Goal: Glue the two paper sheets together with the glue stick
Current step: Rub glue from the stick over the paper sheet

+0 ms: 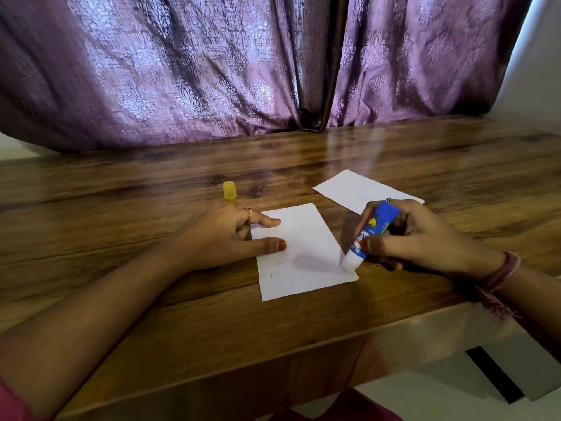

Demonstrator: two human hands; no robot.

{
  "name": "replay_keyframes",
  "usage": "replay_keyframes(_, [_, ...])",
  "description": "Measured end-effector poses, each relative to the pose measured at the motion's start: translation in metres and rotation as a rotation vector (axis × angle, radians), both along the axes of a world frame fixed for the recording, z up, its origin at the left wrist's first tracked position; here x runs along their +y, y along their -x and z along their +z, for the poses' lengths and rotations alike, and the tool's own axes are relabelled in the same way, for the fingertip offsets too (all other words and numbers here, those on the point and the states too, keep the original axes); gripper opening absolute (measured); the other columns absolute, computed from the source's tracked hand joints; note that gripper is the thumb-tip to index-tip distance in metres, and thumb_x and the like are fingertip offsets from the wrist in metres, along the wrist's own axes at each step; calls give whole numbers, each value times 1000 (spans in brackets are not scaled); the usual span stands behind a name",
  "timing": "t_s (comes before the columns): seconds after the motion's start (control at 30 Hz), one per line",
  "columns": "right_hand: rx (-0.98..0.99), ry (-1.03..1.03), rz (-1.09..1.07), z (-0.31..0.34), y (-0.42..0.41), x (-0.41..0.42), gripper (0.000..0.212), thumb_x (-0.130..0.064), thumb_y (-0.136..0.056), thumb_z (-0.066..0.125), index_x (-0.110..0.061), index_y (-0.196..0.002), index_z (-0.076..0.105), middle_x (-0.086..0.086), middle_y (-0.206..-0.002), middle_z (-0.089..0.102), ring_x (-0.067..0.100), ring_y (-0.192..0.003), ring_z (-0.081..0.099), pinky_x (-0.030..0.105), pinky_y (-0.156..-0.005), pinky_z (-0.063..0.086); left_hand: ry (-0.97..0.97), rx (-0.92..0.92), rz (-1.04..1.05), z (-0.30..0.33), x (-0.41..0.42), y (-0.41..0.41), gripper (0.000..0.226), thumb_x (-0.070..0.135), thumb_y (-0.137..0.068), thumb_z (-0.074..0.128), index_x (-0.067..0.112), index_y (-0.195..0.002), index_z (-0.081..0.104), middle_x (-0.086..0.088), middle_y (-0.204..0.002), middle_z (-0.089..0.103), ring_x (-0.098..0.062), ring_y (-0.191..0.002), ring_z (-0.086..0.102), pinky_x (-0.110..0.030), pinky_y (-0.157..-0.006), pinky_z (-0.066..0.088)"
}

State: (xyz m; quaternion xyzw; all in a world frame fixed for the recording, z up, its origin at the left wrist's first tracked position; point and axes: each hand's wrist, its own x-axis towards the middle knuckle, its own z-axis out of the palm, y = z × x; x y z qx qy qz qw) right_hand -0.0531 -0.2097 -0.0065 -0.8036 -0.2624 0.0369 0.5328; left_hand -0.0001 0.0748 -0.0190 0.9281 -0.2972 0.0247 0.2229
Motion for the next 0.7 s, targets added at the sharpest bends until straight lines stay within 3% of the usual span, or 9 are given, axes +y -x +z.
replay_keyframes(0.07, [14, -12, 23, 0, 1, 0, 17, -8, -79, 66, -23, -69, 66, 4, -52, 61, 11, -38, 47, 18, -42, 40, -7, -5, 3, 0, 0, 0, 70, 80, -66, 47, 35, -117, 62, 7, -46, 34, -11, -44, 37, -39, -53, 40])
replay_keyframes(0.2, [-18, -20, -60, -1, -3, 1, 31, 4, -85, 62, -21, -67, 64, -2, -46, 58, 8, -36, 47, 16, -41, 40, -8, 0, 5, -1, 1, -1, 69, 80, -66, 47, 36, -116, 62, 7, -47, 35, -13, -45, 38, -36, -53, 38])
replay_keyframes(0.37, [7, -21, 48, 1, 3, 0, 16, -5, -78, 65, -19, -71, 66, 6, -53, 59, 14, -38, 46, 20, -42, 40, -6, 6, 6, -2, 1, -2, 71, 82, -64, 46, 38, -116, 62, 7, -48, 36, -11, -45, 38, -35, -52, 38])
replay_keyframes(0.53, [-20, -7, -7, -1, -1, -1, 38, 3, -85, 63, -31, -67, 67, 2, -48, 58, 10, -38, 47, 18, -42, 40, 2, 6, 6, -2, 1, -3, 74, 86, -63, 44, 38, -117, 61, 8, -47, 35, -9, -45, 37, -33, -52, 33])
replay_keyframes(0.7, [2, -20, 34, -2, 1, -1, 18, -10, -77, 64, -26, -69, 66, 5, -52, 57, 11, -38, 46, 20, -41, 39, 8, 7, 12, -2, 2, -3, 75, 89, -61, 42, 41, -115, 61, 8, -47, 34, -8, -45, 37, -29, -51, 31])
